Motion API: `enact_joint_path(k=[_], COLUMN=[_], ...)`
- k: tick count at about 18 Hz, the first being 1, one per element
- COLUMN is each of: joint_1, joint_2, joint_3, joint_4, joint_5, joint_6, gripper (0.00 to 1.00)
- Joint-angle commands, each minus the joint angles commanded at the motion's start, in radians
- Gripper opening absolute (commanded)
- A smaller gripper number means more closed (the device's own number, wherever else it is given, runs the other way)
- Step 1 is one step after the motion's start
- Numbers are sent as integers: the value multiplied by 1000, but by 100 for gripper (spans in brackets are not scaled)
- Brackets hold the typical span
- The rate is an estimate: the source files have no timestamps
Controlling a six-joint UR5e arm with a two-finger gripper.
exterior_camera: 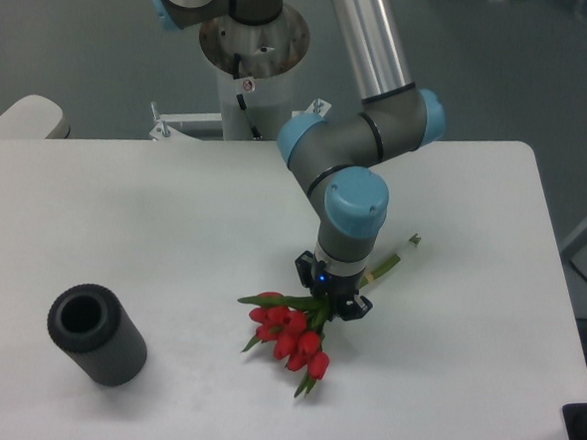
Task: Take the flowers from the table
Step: 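Lift the grasped tulips up and swing them toward the black tube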
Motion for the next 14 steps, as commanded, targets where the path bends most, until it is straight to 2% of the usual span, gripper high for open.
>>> enact_joint_path(k=[2, 6, 10, 14], joint_1=[3, -9, -51, -84], joint_2=[19, 31, 28, 28], joint_3=[54, 121, 193, 235], joint_4=[-6, -3, 6, 8], joint_5=[-130, -217, -347, -532], joint_6=[-5, -14, -164, -205], gripper=[37, 37, 37, 37])
